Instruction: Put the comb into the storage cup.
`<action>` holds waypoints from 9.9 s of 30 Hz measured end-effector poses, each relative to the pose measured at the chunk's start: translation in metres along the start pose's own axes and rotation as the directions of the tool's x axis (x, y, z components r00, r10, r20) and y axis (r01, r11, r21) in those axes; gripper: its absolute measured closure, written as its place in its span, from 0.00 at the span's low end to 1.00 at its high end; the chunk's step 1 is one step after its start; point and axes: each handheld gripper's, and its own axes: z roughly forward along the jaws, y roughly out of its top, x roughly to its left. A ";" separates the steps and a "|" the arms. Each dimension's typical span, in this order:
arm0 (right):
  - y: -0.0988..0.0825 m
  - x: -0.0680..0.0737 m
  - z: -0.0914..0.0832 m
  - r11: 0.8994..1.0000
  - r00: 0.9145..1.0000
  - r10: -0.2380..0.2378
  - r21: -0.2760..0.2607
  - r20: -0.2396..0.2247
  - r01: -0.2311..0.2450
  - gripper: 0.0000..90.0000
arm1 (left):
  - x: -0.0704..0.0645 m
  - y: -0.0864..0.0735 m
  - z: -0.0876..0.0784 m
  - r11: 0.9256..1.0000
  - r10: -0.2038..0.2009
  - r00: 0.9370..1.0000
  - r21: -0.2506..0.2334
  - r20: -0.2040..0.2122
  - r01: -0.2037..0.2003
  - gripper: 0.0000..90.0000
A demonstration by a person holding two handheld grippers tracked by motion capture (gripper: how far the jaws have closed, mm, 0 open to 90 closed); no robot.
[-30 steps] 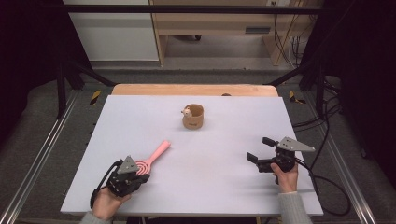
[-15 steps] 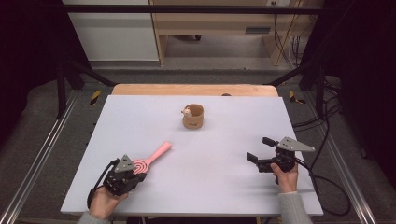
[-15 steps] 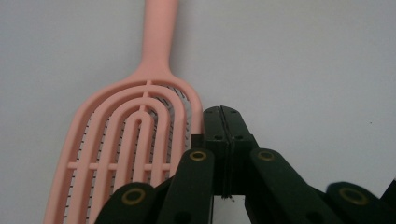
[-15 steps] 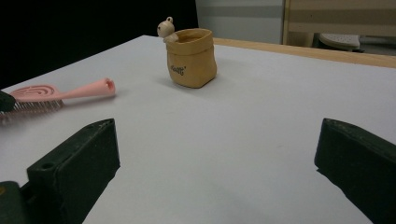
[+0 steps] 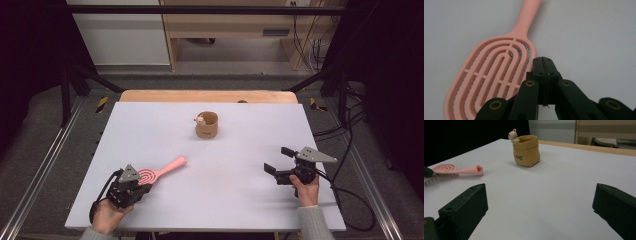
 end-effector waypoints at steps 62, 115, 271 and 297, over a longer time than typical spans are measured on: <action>-0.001 0.000 0.002 1.000 1.000 -0.001 0.005 -0.002 0.001 0.01 | 0.014 0.003 -0.011 0.993 -0.083 0.989 -0.098 -0.126 0.070 0.99; -0.001 0.000 0.002 1.000 1.000 -0.007 0.017 0.001 0.007 0.01 | -0.016 0.036 0.048 1.000 0.019 1.000 0.003 -0.006 -0.019 1.00; -0.002 0.000 0.003 1.000 1.000 -0.007 0.018 0.002 0.007 0.01 | 0.019 0.009 0.026 0.990 -0.132 0.983 0.036 -0.129 0.137 0.04; -0.002 0.000 0.003 1.000 1.000 -0.007 0.022 0.003 0.007 0.00 | 0.016 0.009 0.029 0.990 -0.113 0.988 0.077 -0.104 0.121 0.54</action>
